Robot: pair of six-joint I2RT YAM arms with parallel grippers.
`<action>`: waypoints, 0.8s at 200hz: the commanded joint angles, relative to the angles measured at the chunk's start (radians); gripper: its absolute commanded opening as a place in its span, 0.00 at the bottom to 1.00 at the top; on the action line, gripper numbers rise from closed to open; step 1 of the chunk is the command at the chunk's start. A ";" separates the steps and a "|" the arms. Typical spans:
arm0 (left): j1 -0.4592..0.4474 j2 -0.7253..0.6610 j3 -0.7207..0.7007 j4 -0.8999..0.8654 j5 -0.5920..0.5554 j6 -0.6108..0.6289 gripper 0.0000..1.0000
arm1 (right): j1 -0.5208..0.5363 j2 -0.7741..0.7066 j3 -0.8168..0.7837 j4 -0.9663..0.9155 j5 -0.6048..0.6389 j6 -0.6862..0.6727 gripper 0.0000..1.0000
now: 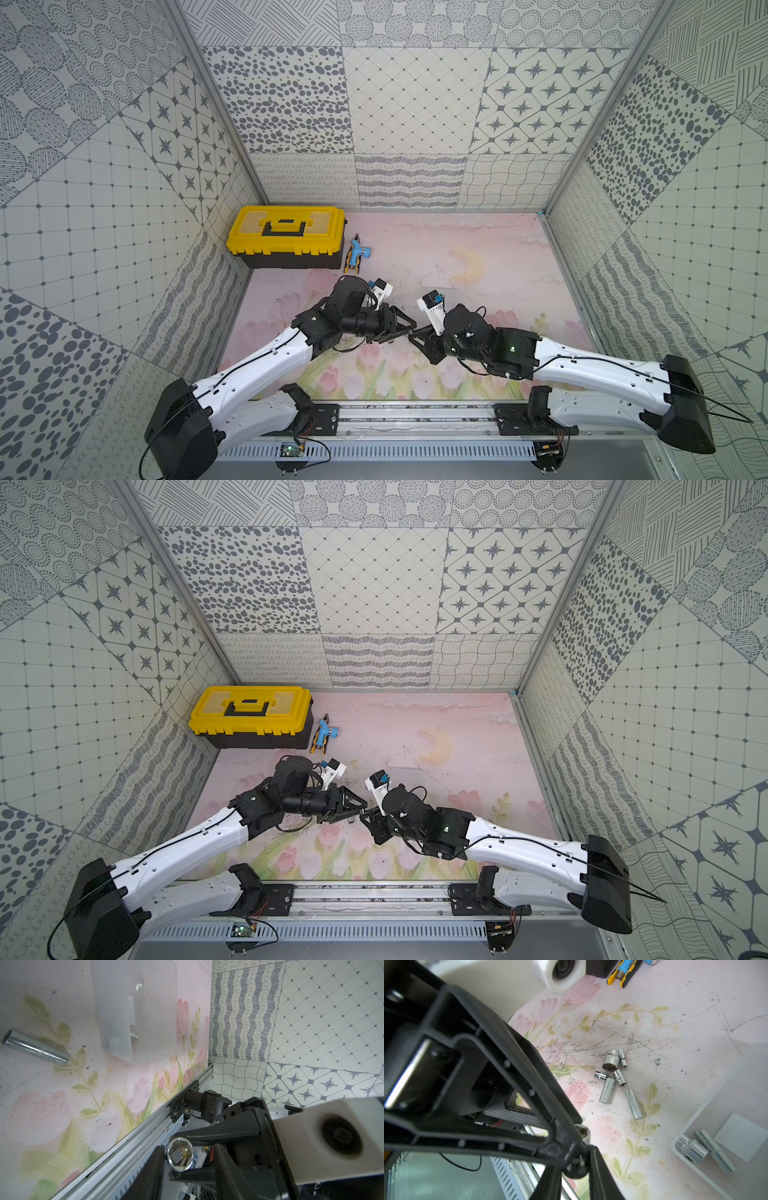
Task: Put the socket on the desktop into the storage box
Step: Pick up the socket head at the center of the board.
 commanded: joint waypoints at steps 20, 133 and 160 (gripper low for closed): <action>0.003 0.022 0.002 0.002 0.070 0.039 0.39 | -0.004 -0.004 0.029 0.059 0.001 -0.009 0.05; 0.003 0.057 -0.014 0.021 0.056 0.018 0.00 | -0.003 -0.010 0.010 0.082 0.027 0.009 0.07; 0.001 0.052 -0.018 0.033 0.009 0.006 0.00 | -0.004 -0.021 0.004 0.074 0.046 0.017 0.41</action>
